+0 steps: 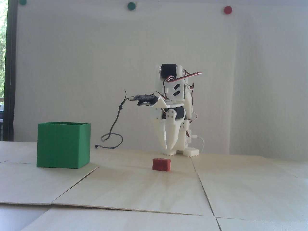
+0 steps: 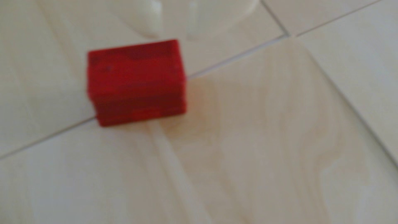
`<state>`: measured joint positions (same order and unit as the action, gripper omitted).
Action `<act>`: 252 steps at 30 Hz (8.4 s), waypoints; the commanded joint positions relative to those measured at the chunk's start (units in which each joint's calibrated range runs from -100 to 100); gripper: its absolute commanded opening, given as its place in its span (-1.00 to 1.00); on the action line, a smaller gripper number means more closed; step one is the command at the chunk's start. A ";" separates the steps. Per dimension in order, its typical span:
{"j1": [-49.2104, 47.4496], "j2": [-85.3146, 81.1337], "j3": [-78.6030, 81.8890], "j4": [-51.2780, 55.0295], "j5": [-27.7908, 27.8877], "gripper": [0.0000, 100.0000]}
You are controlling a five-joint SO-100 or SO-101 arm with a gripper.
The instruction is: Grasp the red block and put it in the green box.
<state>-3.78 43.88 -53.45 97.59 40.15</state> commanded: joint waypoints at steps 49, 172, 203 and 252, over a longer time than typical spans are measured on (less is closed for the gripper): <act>-1.32 -1.83 9.08 1.82 -35.72 -0.42; 31.97 -10.75 -13.01 -23.39 -17.61 -0.96; 26.26 -11.62 -13.72 -8.30 -15.27 -0.96; -11.94 -102.66 111.39 -34.18 3.94 -0.96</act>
<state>-15.40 -34.83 31.33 80.53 43.39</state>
